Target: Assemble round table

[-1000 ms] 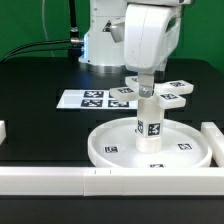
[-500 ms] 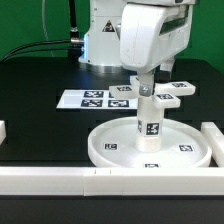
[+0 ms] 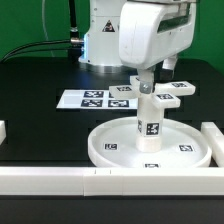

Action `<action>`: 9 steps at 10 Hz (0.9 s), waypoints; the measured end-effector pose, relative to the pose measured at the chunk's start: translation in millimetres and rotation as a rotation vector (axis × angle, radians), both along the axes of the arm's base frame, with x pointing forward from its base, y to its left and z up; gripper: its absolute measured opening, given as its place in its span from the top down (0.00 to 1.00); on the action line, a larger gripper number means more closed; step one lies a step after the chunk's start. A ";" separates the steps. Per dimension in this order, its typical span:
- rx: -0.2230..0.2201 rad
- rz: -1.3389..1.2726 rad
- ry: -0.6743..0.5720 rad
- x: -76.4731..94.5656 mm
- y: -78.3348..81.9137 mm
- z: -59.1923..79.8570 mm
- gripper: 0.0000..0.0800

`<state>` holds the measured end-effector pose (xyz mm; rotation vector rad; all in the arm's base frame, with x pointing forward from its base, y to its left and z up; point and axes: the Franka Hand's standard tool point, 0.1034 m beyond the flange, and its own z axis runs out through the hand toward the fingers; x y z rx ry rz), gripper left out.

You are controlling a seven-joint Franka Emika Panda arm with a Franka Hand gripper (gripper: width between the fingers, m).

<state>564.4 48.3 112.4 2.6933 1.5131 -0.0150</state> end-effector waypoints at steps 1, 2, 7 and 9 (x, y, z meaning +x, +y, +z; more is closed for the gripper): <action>0.000 -0.001 0.001 -0.5 -0.9 -0.7 0.19; -0.001 -0.002 0.004 -1.8 -2.1 -1.9 0.19; -0.003 -0.010 0.014 -6.4 -7.2 -9.0 0.19; -0.005 -0.011 0.019 -7.7 -8.3 -13.0 0.19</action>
Offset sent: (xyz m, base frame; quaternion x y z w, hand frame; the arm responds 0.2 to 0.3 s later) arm -0.0089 -0.0038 -0.0045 -0.0005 0.0067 -0.0076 0.9999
